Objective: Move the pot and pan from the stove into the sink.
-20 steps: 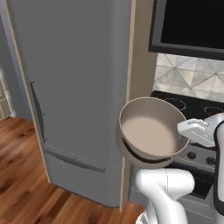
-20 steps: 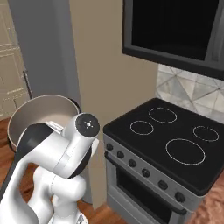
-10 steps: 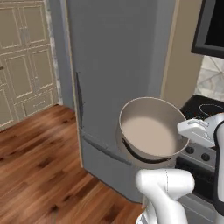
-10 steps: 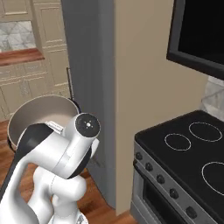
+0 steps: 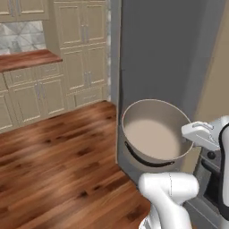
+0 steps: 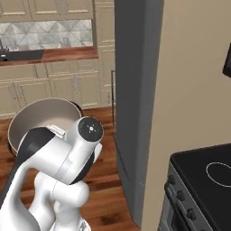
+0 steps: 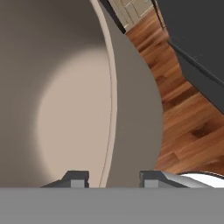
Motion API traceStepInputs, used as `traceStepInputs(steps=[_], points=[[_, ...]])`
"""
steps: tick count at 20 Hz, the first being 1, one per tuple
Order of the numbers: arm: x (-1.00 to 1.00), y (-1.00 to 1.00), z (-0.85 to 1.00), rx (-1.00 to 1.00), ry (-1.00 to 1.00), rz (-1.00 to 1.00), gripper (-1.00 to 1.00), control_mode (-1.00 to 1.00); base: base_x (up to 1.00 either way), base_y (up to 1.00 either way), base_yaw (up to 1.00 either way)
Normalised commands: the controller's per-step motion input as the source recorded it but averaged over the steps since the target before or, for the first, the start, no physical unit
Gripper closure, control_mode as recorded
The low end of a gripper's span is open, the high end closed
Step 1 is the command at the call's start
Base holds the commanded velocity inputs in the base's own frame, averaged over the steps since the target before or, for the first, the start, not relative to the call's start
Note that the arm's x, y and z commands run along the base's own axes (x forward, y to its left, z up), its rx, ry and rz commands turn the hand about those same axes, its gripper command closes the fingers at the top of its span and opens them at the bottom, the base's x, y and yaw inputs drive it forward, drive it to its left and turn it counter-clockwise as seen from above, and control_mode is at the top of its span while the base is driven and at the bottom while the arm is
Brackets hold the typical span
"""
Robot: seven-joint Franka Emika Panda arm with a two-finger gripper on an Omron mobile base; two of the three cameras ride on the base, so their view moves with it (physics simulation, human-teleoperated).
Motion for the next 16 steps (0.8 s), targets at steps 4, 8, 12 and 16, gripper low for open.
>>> traceStepInputs(steps=[4,8,12,16], points=[[0.00,0.00,0.00,0.00,0.00,0.00,1.00,1.00,-0.02,0.00,0.50],[0.00,0.00,0.00,0.00,0.00,0.00,1.00,1.00,-0.02,0.00,0.50],[0.00,0.00,0.00,0.00,0.00,0.00,1.00,1.00,-0.01,0.00,0.50],[0.00,0.00,0.00,0.00,0.00,0.00,1.00,1.00,-0.04,0.00,0.47]])
